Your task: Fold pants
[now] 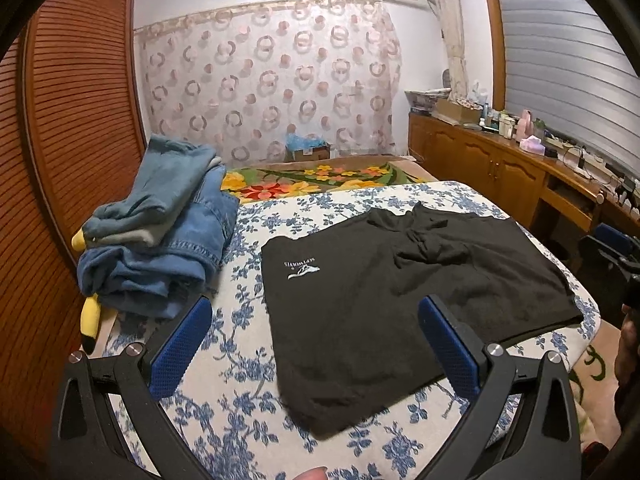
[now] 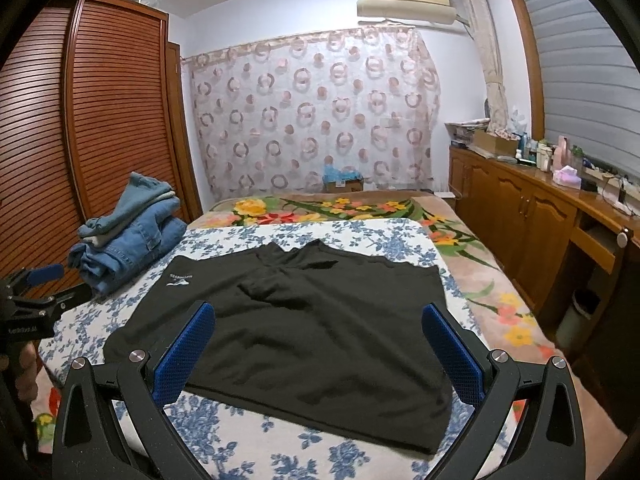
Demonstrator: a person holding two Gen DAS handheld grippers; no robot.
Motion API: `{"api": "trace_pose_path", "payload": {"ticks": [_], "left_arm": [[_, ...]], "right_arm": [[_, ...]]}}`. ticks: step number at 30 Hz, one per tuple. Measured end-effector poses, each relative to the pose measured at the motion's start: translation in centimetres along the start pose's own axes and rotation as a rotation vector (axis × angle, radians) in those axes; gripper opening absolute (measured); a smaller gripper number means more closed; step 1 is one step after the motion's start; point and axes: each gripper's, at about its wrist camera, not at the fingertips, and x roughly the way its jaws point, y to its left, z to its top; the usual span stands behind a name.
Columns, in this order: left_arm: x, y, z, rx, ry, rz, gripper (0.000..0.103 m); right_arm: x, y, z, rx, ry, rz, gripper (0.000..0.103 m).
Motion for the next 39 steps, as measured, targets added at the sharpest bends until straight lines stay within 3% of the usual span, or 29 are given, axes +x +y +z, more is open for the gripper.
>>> {"api": "trace_pose_path", "payload": {"ticks": [13, 23, 34, 39], "left_arm": [[3.3, -1.9, 1.2, 0.055, 0.058, -0.130, 0.103], [6.4, -4.0, 0.4, 0.078, 0.144, -0.243, 0.103], [8.4, -3.2, -1.1, 0.057, 0.227, -0.233, 0.103], [8.9, -2.2, -1.9, 0.044, 0.242, -0.219, 0.103]], "right_arm": [[1.9, -1.5, 1.1, -0.062, 0.048, -0.018, 0.100], [7.2, -6.0, 2.3, -0.026, 0.205, -0.017, 0.076], [15.1, -9.7, 4.8, 0.024, 0.435, -0.027, 0.044], [16.1, -9.6, 7.2, 0.055, 0.442, 0.002, 0.036]]}}
